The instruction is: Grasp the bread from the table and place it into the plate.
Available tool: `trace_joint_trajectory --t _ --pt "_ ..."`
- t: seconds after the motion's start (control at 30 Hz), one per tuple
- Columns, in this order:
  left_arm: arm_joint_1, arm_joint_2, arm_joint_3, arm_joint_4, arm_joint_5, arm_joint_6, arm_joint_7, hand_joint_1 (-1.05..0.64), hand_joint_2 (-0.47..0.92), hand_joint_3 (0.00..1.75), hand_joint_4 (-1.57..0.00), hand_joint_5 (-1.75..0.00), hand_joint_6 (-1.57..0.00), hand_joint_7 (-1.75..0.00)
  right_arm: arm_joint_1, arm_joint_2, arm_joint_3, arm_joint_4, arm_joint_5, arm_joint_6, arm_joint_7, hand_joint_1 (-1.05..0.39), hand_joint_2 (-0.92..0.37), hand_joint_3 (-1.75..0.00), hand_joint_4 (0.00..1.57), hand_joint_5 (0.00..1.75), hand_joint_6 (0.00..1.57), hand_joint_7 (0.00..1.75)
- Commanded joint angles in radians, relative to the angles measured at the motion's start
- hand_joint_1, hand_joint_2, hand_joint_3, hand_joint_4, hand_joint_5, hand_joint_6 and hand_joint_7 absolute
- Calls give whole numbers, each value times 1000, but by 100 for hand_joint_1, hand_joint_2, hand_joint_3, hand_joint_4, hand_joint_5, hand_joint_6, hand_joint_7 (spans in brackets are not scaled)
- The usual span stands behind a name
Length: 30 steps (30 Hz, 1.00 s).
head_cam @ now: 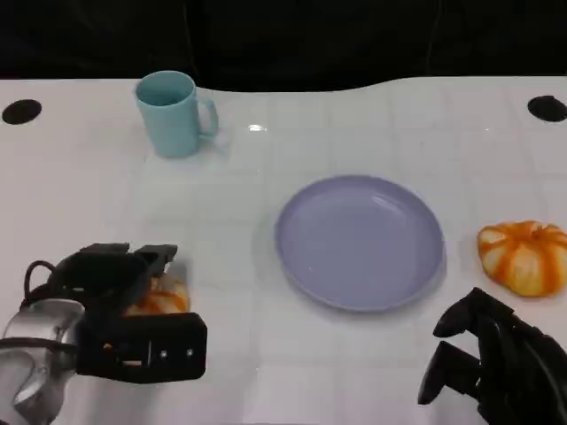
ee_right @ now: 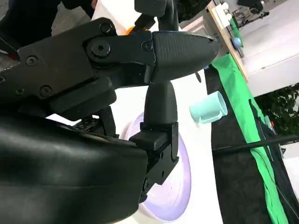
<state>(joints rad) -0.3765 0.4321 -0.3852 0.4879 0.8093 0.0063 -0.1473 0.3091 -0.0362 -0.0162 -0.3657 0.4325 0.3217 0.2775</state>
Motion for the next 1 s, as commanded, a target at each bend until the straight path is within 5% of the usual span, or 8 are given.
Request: trace_joint_trajectory --t 0.03,0.2,0.27,0.33,0.63,0.73,0.77,1.0 --pt "15 -6 11 49 -56 -10 25 -36 91 5 -23 -15 -29 -7 1 -8 -10 -8 7 -9 2 -53 -92 -43 61 175 40 166" --pt "17 -10 28 72 -101 -45 87 -25 92 18 -60 -34 -53 -8 1 -8 -14 -8 13 -6 3 -53 -92 -45 61 175 39 166" --pt "13 -11 27 83 -108 -58 110 -22 92 19 -54 -92 -64 -3 2 -8 -14 -11 12 -5 2 -53 -92 -44 61 175 39 166" --pt "9 -12 28 93 -119 -70 126 -23 92 23 -53 -110 -71 -4 2 -7 -14 -13 10 -4 -1 -53 -92 -44 61 175 40 166" --pt "-29 -23 18 223 -109 -151 285 -20 92 27 -72 -121 -108 -12 3 -6 -14 -21 11 4 -8 -53 -92 -44 61 175 39 166" --pt "-57 -38 11 316 -99 -199 399 -22 92 25 -77 -168 -73 -136 2 -5 -11 -17 4 -4 -7 -53 -92 -46 61 175 39 167" --pt "-63 -42 9 336 -101 -211 421 -22 92 25 -78 -171 -66 -155 2 -5 -10 -16 3 -5 -7 -53 -92 -46 61 175 39 167" --pt "-111 -83 29 462 -154 -339 563 -18 91 37 -83 -175 -59 -175 1 -1 -9 -16 5 -1 -11 -53 -92 -45 60 175 38 167"
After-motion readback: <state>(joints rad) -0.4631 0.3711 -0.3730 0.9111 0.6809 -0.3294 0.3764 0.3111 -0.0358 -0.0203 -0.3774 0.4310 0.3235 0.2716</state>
